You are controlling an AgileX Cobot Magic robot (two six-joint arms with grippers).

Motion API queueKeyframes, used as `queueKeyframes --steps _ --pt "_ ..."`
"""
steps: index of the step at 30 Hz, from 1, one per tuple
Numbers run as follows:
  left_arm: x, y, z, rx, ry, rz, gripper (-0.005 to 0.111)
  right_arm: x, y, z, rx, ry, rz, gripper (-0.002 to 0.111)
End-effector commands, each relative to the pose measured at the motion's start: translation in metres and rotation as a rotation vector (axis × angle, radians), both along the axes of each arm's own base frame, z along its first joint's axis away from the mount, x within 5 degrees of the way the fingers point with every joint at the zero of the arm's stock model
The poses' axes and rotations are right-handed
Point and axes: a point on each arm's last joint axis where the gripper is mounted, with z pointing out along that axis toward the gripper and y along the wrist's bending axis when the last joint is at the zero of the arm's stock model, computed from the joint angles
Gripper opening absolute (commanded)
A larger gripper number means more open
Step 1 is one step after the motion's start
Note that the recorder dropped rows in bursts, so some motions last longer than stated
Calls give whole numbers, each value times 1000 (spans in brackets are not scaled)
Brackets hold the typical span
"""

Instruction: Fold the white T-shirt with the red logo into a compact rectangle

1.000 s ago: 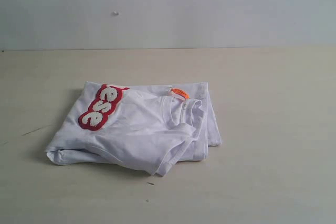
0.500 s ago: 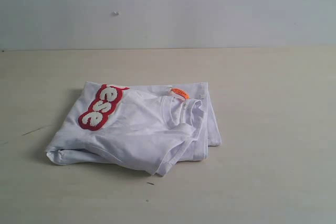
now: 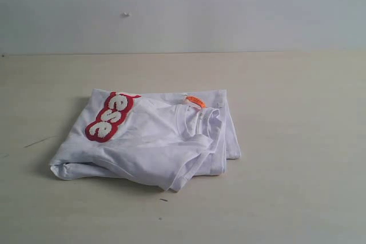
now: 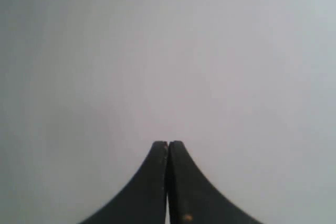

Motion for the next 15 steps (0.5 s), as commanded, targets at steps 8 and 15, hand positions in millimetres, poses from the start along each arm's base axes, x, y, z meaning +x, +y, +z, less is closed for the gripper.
queueKeyframes --steps 8,15 --pt "0 -1 1 -8 -16 -5 0 -15 -2 -37 -71 -381 -372 0" --pt "0 -1 1 -8 -16 -5 0 16 -3 -82 -84 -225 -400 0"
